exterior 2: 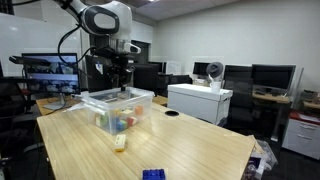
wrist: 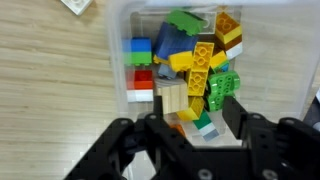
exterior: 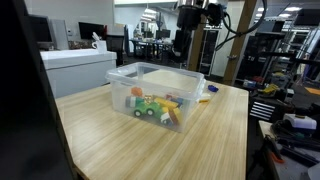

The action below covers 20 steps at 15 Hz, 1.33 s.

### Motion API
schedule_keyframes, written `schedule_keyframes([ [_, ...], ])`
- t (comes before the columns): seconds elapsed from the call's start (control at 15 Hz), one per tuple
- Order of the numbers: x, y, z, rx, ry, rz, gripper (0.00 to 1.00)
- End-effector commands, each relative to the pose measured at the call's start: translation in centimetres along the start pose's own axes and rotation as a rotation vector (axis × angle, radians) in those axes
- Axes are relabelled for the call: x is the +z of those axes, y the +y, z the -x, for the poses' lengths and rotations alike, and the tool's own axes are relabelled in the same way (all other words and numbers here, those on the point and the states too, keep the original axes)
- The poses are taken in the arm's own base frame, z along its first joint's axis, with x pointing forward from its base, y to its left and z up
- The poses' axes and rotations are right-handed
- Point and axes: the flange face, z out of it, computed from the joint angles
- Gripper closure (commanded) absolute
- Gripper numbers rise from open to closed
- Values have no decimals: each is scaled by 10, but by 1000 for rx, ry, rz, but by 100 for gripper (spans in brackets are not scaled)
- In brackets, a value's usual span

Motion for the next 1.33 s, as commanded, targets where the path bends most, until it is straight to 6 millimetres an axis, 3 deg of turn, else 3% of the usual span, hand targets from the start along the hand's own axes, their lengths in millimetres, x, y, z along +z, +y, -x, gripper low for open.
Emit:
schedule_keyframes([
  [0.0, 9, 56, 8, 71, -16, 43, 5],
  [0.13, 16, 106, 18, 161, -28, 95, 0],
  [0.4, 37, 203, 60, 360, -87, 211, 0],
  [0.53, 52, 240, 80, 462, -122, 262, 0],
  [0.73, 75, 275, 97, 572, -162, 333, 0],
  [0.8, 96, 288, 100, 619, -186, 361, 0],
  [1.27, 157, 311, 88, 755, -235, 393, 0],
])
